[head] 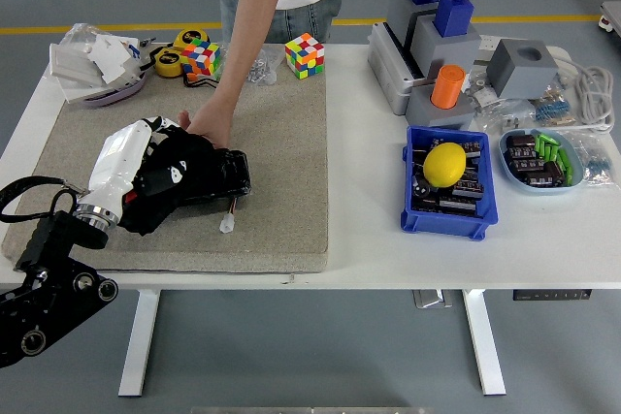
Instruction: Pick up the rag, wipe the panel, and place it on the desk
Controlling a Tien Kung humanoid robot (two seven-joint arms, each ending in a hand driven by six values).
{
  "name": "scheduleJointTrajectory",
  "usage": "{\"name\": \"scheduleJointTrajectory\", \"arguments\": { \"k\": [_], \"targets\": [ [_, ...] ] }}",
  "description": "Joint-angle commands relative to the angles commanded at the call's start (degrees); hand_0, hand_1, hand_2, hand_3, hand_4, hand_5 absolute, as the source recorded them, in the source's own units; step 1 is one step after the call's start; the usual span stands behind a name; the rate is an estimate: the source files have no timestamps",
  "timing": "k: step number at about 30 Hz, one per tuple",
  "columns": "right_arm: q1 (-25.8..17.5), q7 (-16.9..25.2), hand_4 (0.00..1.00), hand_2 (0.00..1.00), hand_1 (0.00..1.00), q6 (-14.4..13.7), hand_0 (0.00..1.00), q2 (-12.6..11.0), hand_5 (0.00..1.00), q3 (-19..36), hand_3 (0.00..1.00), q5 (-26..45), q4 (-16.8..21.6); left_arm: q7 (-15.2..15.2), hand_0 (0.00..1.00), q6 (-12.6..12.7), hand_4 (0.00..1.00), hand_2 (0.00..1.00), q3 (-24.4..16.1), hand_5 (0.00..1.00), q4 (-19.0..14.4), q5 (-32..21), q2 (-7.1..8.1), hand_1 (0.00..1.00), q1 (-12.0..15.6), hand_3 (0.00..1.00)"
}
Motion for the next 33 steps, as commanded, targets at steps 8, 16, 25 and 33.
{"name": "scheduleJointTrajectory", "arguments": {
  "k": [8, 16, 25, 33],
  "targets": [
    [0.18, -0.02, 0.984, 0.697, 0.632, 0.06, 0.759, -0.27, 0.596, -0.34, 0.604, 0.23, -0.13, 0.31, 0.216, 0.00, 0.466, 0.554, 2.53, 0.002, 0.82, -0.64, -0.99, 0.161, -2.30, 0.558],
    [0.55, -0.07, 0.984, 0.698, 0.632, 0.07, 0.758, -0.61, 0.595, -0.84, 0.605, 0.20, 0.00, 0.53, 0.217, 0.00, 0.465, 0.554, 5.29, 0.002, 1.62, -1.22, -2.33, 0.159, -6.07, 0.558],
    [0.47, -0.16, 0.983, 0.697, 0.632, 0.25, 0.758, -0.93, 0.593, -1.04, 0.604, 0.30, -0.13, 0.89, 0.217, 0.00, 0.465, 0.553, 7.62, 0.002, 2.43, -1.69, -3.05, 0.158, -7.92, 0.558],
    [0.58, -0.29, 0.983, 0.697, 0.632, 0.29, 0.760, -1.06, 0.593, -1.35, 0.604, 0.47, -0.19, 0.94, 0.218, 0.00, 0.465, 0.553, 9.09, 0.002, 2.83, -2.05, -3.62, 0.156, -8.28, 0.557]
  ]
}}
